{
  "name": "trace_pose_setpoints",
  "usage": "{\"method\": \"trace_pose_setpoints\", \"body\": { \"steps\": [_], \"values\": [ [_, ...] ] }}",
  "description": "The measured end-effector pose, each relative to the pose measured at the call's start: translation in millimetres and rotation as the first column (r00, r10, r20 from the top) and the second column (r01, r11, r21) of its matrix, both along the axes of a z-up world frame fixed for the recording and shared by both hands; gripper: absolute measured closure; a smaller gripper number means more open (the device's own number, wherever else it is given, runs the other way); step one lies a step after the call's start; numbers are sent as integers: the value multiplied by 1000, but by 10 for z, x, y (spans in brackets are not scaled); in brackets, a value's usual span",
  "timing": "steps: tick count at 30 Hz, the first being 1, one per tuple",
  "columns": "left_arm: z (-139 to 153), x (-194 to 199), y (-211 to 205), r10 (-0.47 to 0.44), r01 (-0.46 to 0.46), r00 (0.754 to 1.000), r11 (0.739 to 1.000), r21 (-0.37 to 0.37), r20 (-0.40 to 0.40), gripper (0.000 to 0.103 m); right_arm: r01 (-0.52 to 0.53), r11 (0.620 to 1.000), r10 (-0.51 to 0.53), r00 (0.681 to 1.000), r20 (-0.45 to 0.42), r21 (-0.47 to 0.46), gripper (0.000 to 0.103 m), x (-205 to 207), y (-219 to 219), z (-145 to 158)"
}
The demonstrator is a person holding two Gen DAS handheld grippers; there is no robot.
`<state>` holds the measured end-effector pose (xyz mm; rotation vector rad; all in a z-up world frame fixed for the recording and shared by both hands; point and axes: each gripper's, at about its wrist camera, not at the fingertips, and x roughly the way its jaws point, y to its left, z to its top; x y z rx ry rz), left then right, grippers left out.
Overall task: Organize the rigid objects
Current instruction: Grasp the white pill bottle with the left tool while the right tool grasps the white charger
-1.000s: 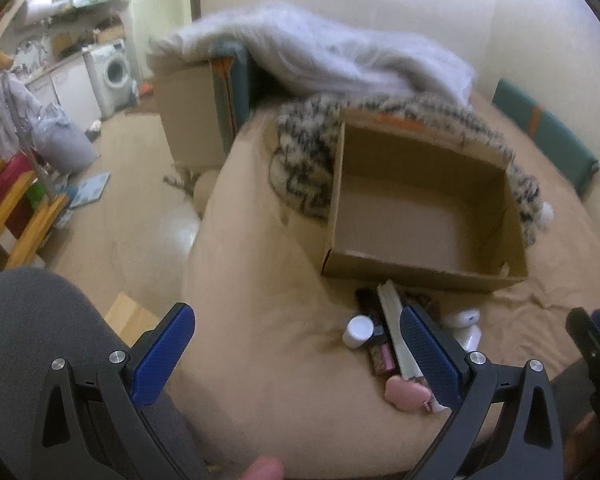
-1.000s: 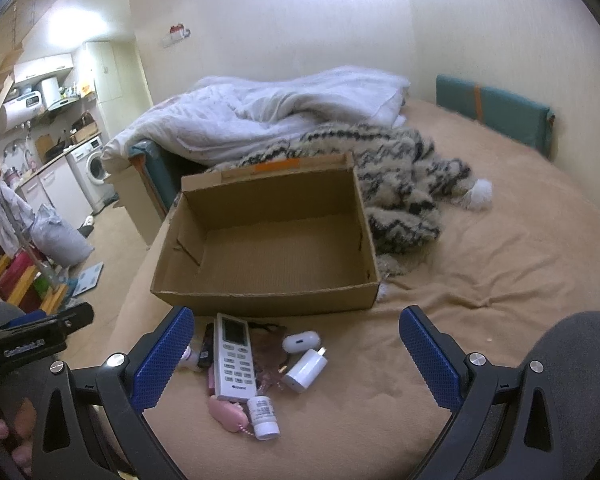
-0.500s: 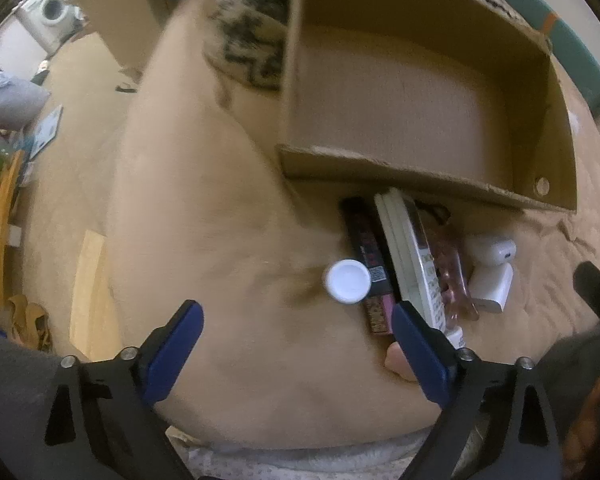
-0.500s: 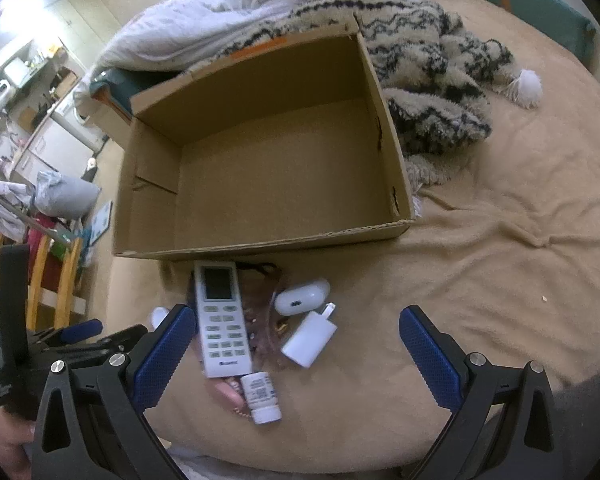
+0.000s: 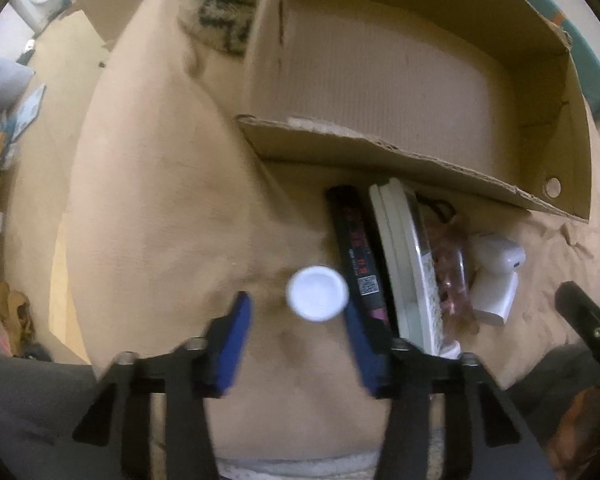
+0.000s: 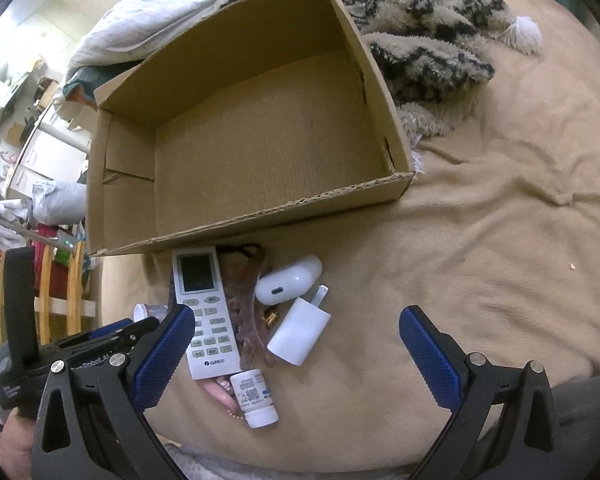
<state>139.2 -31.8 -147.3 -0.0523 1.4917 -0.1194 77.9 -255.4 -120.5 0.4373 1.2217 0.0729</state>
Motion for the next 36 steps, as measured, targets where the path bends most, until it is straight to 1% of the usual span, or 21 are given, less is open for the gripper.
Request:
{"method": "trace_pose_setpoints", "body": {
  "steps": [1, 2, 7, 9, 11, 12, 13, 14, 15, 17, 19, 21, 23, 24, 25, 26, 29, 33, 36],
  "values": [
    [-23, 15, 4, -1, 1, 1000, 1000, -13, -8, 78, 1, 1000, -1, 1000, -6, 4, 0, 19, -5, -15],
    [-40, 25, 5, 0, 0, 1000, 999, -35, -16, 80, 3, 1000, -3, 1000, -9, 7, 0, 24, -10, -35],
    [-26, 51, -14, -10, 10, 1000, 999, -39, 0, 80, 8, 999, -7, 999, -31, 36, 0, 66, 10, -99],
    [-18, 38, -22, -13, 13, 1000, 999, -38, 1, 81, 16, 998, -13, 999, -46, 62, 0, 54, -25, -139],
    [-18, 36, -21, -12, 13, 1000, 999, -37, 1, 82, 31, 993, -24, 998, -64, 109, 0, 56, -74, -183],
    [-19, 25, -28, -13, 13, 1000, 999, -35, 4, 83, 39, 989, -28, 997, -76, 140, 6, 71, -86, -215],
    [-33, 22, -74, -13, 14, 1000, 1000, -28, 10, 89, 43, 983, -26, 995, -93, 176, 22, 81, -100, -261],
    [-30, 19, -61, -13, 13, 1000, 1000, -18, 17, 101, 50, 979, -27, 993, -117, 200, 29, 93, -108, -308],
    [-18, 20, -44, -8, 8, 1000, 1000, -4, 26, 101, 62, 974, -31, 989, -143, 219, 36, 102, -118, -367],
    [-10, 46, 2, 7, -7, 1000, 1000, -2, 28, 101, 72, 974, -37, 986, -163, 215, 39, 108, -114, -440],
    [-40, 96, 31, 20, -20, 1000, 1000, -19, 16, 101, 67, 978, -32, 983, -180, 196, 44, 127, -60, -505],
    [-58, 128, 96, 38, -38, 999, 999, -36, 4, 101, 81, 979, -42, 978, -203, 188, 45, 165, -30, -584],
    [-70, 165, 165, 70, -71, 998, 996, -59, -6, 101, 89, 979, -46, 974, -222, 185, 56, 209, 3, -664],
    [-80, 176, 213, 89, -89, 996, 994, -69, -11, 101, 89, 981, -47, 972, -230, 175, 65, 224, 21, -687],
    [-85, 201, 270, 115, -116, 993, 990, -77, -16, 100, 87, 984, -50, 972, -229, 158, 71, 235, 37, -695],
    [-92, 208, 325, 130, -131, 991, 988, -83, -19, 99, 82, 986, -48, 974, -221, 147, 73, 242, 53, -689],
    [-107, 263, 474, 186, -189, 982, 975, -114, -34, 96, 57, 991, -32, 981, -193, 121, 75, 228, 110, -595],
    [-118, 301, 535, 232, -239, 971, 958, -156, -66, 90, 58, 995, -42, 983, -178, 85, 75, 161, 99, -550],
    [-129, 429, 531, 255, -262, 965, 950, -167, -61, 82, 57, 995, -43, 985, -168, 81, 75, 100, 83, -469]
  ]
}}
